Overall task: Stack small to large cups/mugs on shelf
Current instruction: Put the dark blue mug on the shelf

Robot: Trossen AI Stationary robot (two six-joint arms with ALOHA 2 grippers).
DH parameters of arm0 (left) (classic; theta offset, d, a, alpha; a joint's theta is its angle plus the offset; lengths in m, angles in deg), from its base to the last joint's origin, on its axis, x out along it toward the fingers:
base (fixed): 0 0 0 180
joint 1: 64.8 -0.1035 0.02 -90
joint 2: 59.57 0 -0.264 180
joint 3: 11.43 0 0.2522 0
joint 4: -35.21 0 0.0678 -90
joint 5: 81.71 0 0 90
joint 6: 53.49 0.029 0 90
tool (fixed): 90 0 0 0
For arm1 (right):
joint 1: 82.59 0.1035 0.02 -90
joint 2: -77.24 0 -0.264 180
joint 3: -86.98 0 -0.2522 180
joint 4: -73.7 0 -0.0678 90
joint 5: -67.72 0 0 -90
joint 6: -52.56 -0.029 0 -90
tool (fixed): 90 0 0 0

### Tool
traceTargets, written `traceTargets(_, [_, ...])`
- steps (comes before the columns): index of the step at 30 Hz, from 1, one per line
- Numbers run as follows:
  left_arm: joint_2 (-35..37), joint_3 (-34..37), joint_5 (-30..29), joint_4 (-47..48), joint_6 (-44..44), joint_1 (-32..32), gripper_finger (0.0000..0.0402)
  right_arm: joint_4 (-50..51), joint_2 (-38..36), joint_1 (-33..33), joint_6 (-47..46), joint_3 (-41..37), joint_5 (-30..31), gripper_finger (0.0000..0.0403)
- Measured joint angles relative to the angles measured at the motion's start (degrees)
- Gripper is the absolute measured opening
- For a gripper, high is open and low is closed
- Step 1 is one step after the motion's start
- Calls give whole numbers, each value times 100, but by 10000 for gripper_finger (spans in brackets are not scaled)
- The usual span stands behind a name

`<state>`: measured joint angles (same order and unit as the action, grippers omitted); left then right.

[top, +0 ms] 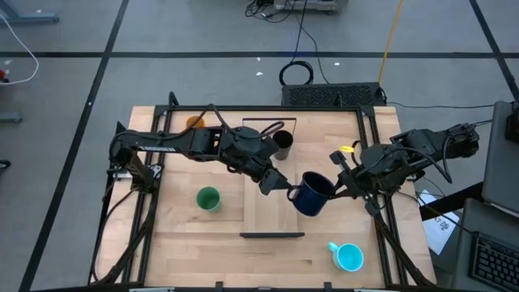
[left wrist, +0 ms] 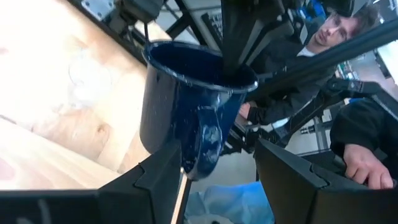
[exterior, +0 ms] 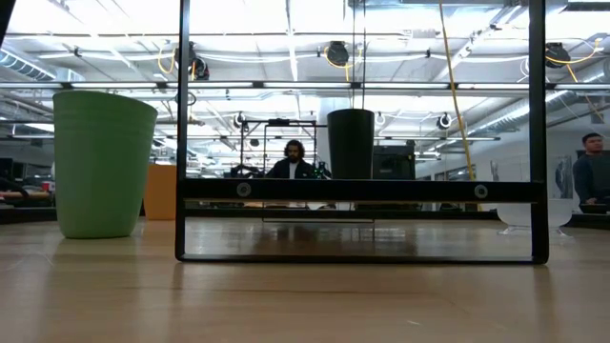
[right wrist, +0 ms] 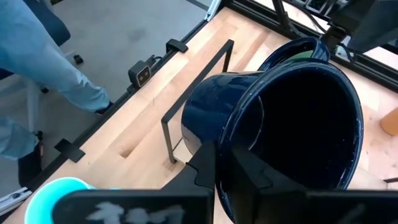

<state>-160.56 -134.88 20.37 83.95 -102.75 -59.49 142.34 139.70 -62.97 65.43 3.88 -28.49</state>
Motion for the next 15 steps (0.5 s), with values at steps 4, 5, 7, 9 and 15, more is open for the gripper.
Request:
traceTargets(4, [-13, 0, -43, 1, -30, 116, 207, -25, 26, -1, 25, 0, -3, 8])
traceTargets(5, [-44, -3, -48, -13, -75, 138, 207, -27, 26, -1, 27, 0, -3, 8])
traceTargets(7, [-111, -4, -53, 0, -105, 203, 207, -40, 31, -1, 27, 0, -1, 8])
traceTargets(9, [-249, -2, -51, -17, -133, 253, 207, -111, 58, -1, 25, 0, 2, 8])
traceTargets(15, [-509, 7, 170, -100, -180, 271, 207, -178, 176, -1, 20, 0, 3, 8])
